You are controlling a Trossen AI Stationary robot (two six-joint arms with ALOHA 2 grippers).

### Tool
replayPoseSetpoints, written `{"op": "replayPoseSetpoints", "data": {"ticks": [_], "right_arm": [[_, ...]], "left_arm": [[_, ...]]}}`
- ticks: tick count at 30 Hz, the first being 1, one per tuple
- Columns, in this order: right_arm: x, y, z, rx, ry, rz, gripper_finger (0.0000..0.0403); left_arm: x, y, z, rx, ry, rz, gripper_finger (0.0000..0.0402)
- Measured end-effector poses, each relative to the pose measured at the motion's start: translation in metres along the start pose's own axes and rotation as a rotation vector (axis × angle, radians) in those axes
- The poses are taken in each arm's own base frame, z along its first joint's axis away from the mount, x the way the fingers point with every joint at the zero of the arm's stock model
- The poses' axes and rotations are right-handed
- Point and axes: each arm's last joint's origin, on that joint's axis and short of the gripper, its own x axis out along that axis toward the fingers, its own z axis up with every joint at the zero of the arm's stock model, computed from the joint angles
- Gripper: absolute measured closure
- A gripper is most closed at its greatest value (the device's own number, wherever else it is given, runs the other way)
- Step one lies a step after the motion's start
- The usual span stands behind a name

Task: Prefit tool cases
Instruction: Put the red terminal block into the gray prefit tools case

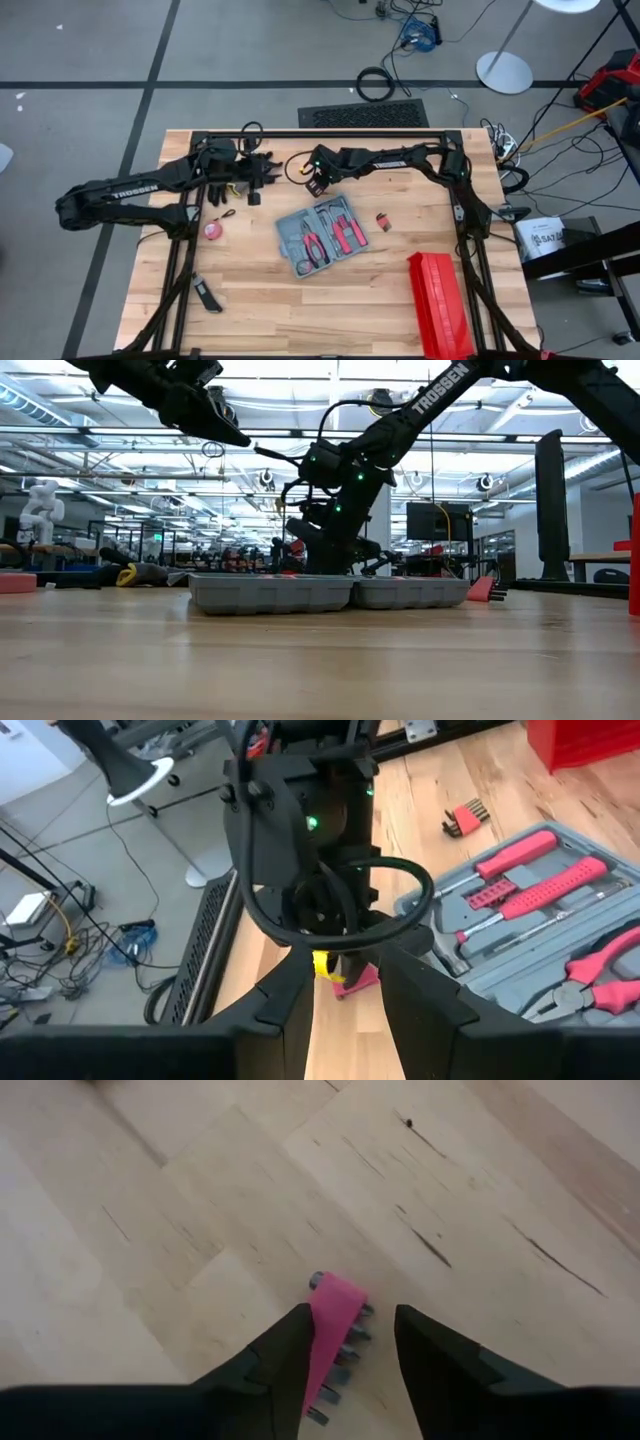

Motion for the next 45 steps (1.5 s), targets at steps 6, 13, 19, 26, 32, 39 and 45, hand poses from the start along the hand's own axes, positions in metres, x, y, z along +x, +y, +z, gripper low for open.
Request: {"op": "replayPoseSetpoints", "data": {"ticks": [6,13,19,26,32,39,45], "right_arm": [[-0.003,0.005,0.002,-0.009,-0.003,0.069,0.0267],[-0.007,0.012,0.004,-0.055,-0.012,0.069,0.0255],[-0.011,0.018,0.002,-0.16,0.028,0.064,0.0245],[-0.011,0.025,-0.006,-0.253,0.058,0.04,0.0234],[0.008,0.02,-0.013,-0.32,0.103,0.015,0.024],[0.004,0.019,-0.008,-0.293,0.138,0.064,0.0359],[-0.001,0.017,0.007,-0.257,0.137,0.12,0.0363]], "left_arm": [[0.001,0.0,-0.001,-0.007,0.008,0.001,0.0281],[0.001,0.0,-0.001,-0.009,0.007,0.001,0.0281],[0.001,0.0,-0.001,-0.026,0.012,-0.001,0.0281],[0.001,0.0,-0.001,-0.026,0.011,0.0,0.0281],[0.001,0.0,-0.001,-0.025,0.01,0.001,0.0281],[0.001,0.0,-0.001,-0.023,0.004,0.006,0.0281],[0.005,0.0,-0.002,-0.027,0.022,-0.004,0.0281]]}}
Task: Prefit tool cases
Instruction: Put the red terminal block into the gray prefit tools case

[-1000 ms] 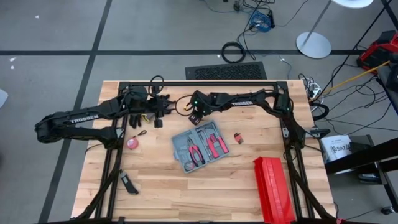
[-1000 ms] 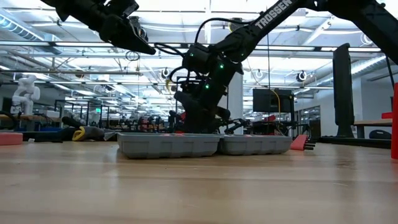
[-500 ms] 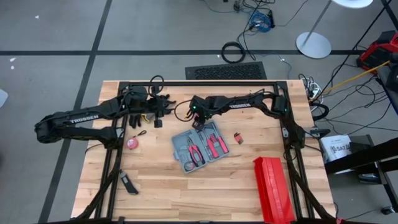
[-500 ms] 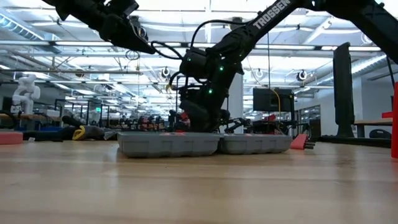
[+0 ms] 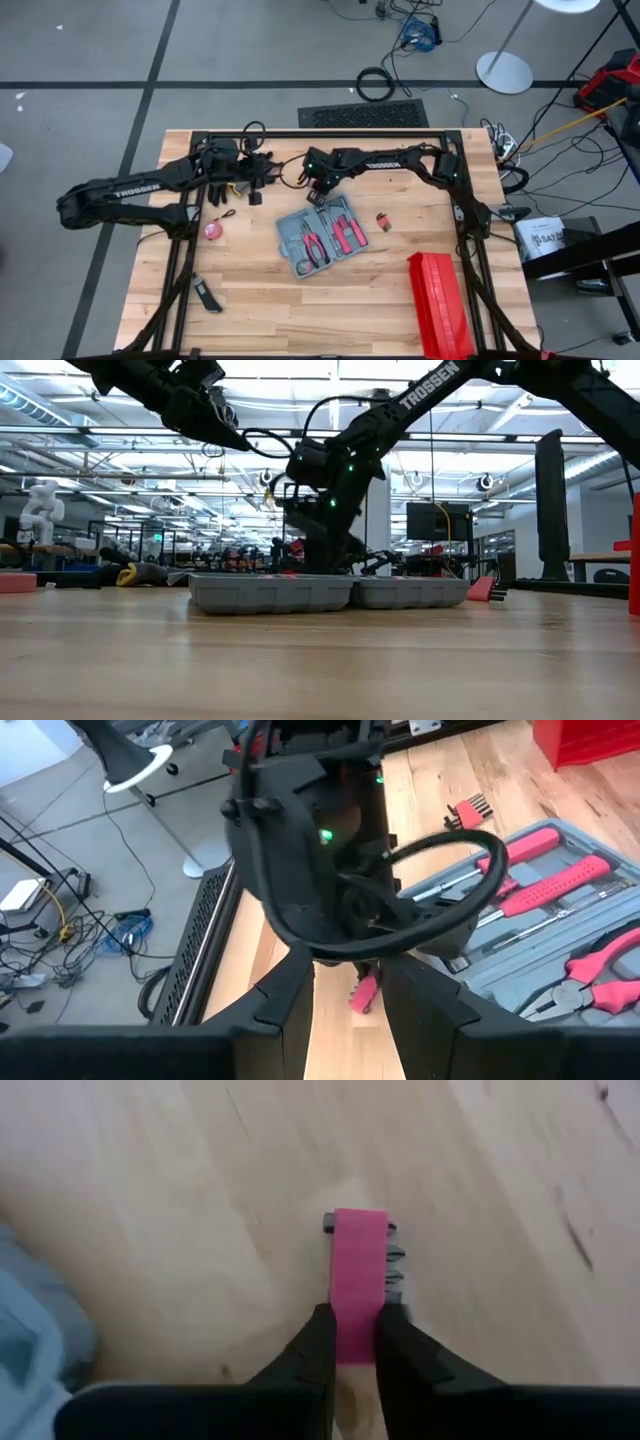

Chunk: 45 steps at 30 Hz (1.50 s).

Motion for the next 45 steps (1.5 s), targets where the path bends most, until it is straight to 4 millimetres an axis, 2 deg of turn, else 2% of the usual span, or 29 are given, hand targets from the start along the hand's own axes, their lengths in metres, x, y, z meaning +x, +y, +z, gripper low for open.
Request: {"op": "replayPoseSetpoints", "data": {"ticks": [4,9,13,16,21,26,28,32,35,39,42,45], "right_arm": [[-0.015,0.003,0.009,0.008,-0.032,0.061,0.04],[-0.043,0.003,0.017,0.036,-0.079,0.192,0.04],[-0.056,0.005,0.021,-0.025,-0.143,0.061,0.0401],[-0.057,0.013,0.023,-0.077,-0.186,0.002,0.0396],[-0.047,0.02,0.019,-0.16,-0.167,-0.079,0.0377],[-0.043,0.015,0.008,-0.11,-0.057,-0.124,0.0348],[-0.043,0.013,0.004,-0.092,-0.009,-0.132,0.0349],[-0.047,0.012,-0.003,-0.064,0.055,-0.143,0.039],[-0.065,0.021,-0.006,-0.078,0.072,-0.14,0.0397],[-0.097,0.034,-0.015,-0.095,0.106,-0.132,0.0401],[-0.128,0.043,-0.024,-0.074,0.124,-0.132,0.0401],[-0.164,0.057,-0.042,-0.048,0.173,-0.135,0.0402]], "left_arm": [[0.004,-0.001,-0.003,-0.006,0.03,-0.015,0.0281],[0.01,-0.005,-0.013,-0.03,0.079,-0.039,0.0281],[0.016,-0.01,-0.025,-0.032,0.08,-0.039,0.0281],[0.018,-0.011,-0.028,-0.018,0.062,-0.031,0.0281],[0.021,-0.013,-0.032,0.019,0.025,-0.014,0.0281],[0.041,-0.016,-0.051,0.098,0.11,-0.017,0.0282],[0.053,-0.016,-0.057,0.123,0.147,0.005,0.0297],[0.076,-0.016,-0.064,0.193,0.18,0.01,0.0384],[0.088,-0.012,-0.06,0.284,0.211,-0.021,0.0397],[0.102,-0.006,-0.051,0.364,0.233,-0.057,0.0392],[0.109,0.002,-0.036,0.417,0.215,-0.039,0.038],[0.111,0.01,-0.022,0.452,0.226,-0.045,0.0359]]}}
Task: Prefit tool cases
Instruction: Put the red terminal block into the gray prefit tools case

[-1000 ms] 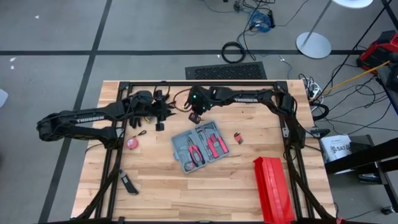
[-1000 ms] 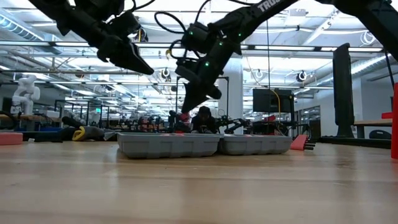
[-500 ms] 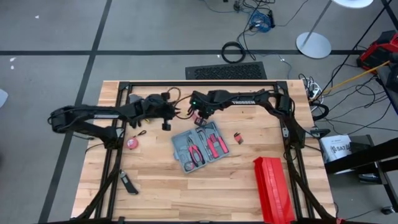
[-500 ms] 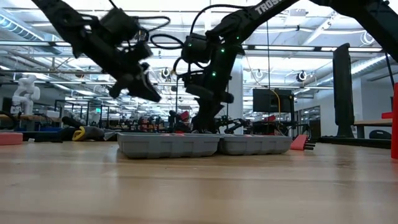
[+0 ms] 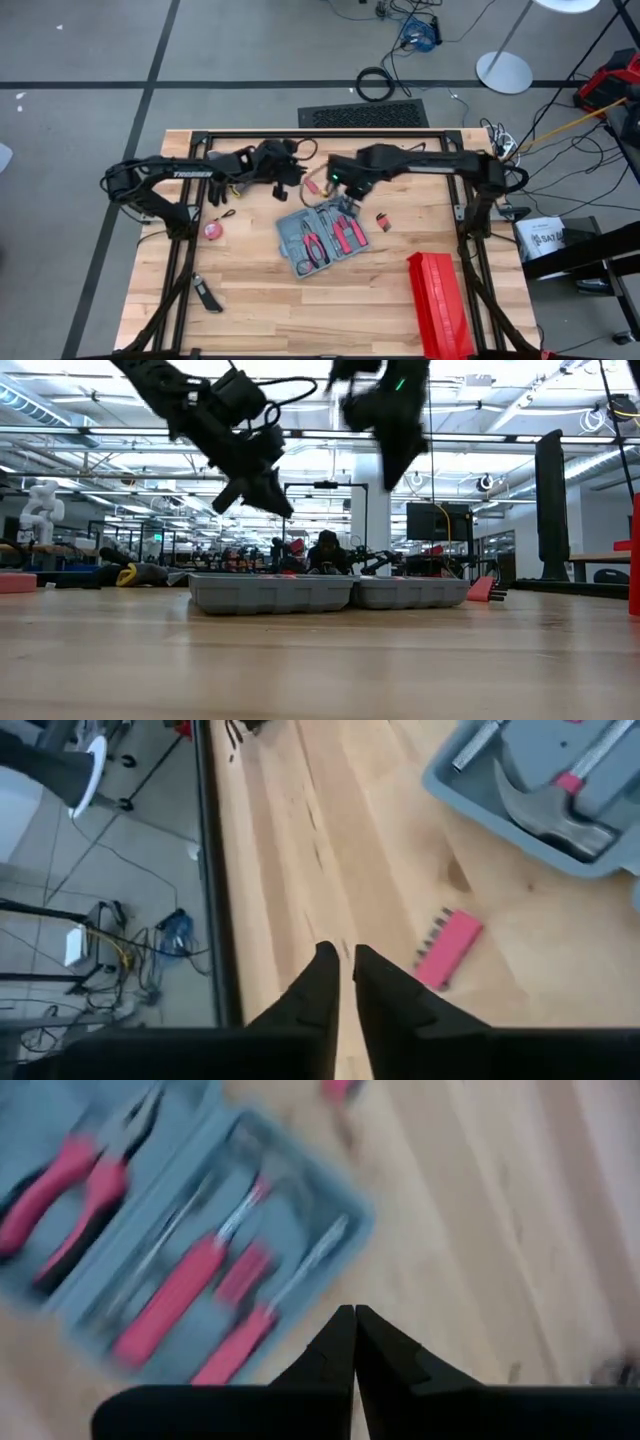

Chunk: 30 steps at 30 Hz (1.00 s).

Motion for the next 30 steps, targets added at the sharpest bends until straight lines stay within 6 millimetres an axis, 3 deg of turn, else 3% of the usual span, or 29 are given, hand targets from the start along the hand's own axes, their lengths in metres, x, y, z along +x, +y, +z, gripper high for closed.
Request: {"op": "replayPoseSetpoints", "data": {"ticks": [7,13,18,23,30], "right_arm": [[-0.077,0.03,-0.057,0.107,-0.076,0.028,0.0402],[-0.111,0.053,-0.111,0.242,-0.217,-0.014,0.0402],[-0.118,0.065,-0.145,0.331,-0.309,-0.022,0.0398],[-0.109,0.074,-0.163,0.391,-0.306,-0.025,0.0397],[-0.089,0.079,-0.178,0.443,-0.261,-0.057,0.0397]], "left_arm": [[-0.005,0.017,0.01,0.112,0.033,-0.031,0.0295],[0.017,0.016,0.003,0.138,0.029,-0.115,0.0292],[0.053,0.002,-0.009,0.188,0.125,-0.232,0.0309],[0.082,-0.005,-0.016,0.163,0.21,-0.322,0.0317],[0.088,-0.006,-0.012,0.171,0.237,-0.33,0.0318]]}}
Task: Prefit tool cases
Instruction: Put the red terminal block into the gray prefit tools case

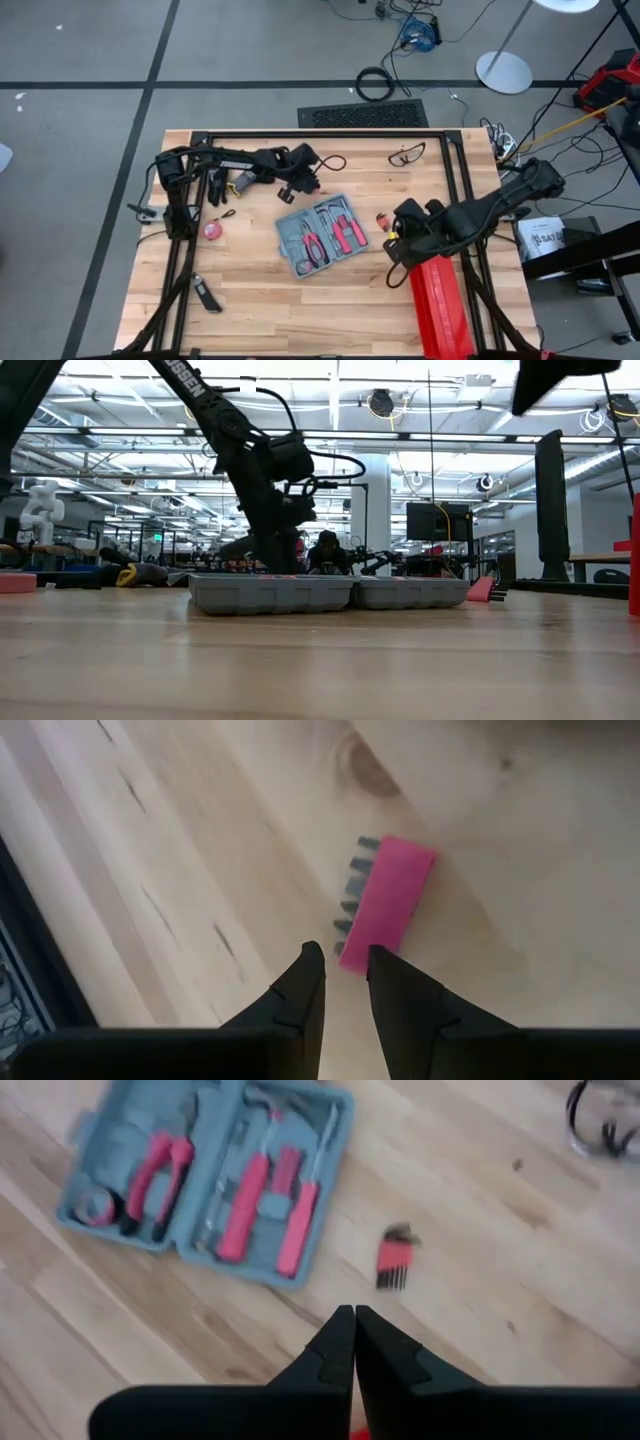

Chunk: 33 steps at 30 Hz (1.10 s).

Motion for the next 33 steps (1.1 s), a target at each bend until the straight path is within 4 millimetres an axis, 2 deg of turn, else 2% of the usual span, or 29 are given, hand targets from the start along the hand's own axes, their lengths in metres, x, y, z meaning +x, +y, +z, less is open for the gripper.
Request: {"op": "replayPoseSetpoints", "data": {"ticks": [8,16,21,23,27,33], "right_arm": [[0.016,-0.005,-0.014,0.027,0.104,-0.046,0.0396],[0.017,-0.004,-0.014,0.029,0.1,-0.044,0.0396],[0.018,-0.003,-0.014,0.032,0.097,-0.037,0.0396],[0.018,-0.003,-0.014,0.033,0.097,-0.035,0.0396],[0.018,-0.003,-0.014,0.033,0.093,-0.034,0.0396],[0.018,-0.003,-0.013,0.034,0.061,-0.032,0.0396]], "left_arm": [[0.002,-0.006,0.002,0.013,-0.018,-0.067,0.0318],[0.029,-0.015,0.001,0.002,-0.034,-0.126,0.0318],[0.034,-0.017,0.0,-0.018,-0.027,-0.14,0.032],[0.034,-0.016,0.0,-0.019,-0.028,-0.137,0.0334],[0.033,-0.014,0.002,-0.026,-0.064,-0.143,0.0389],[0.024,-0.005,0.008,-0.071,-0.105,-0.149,0.0401]]}}
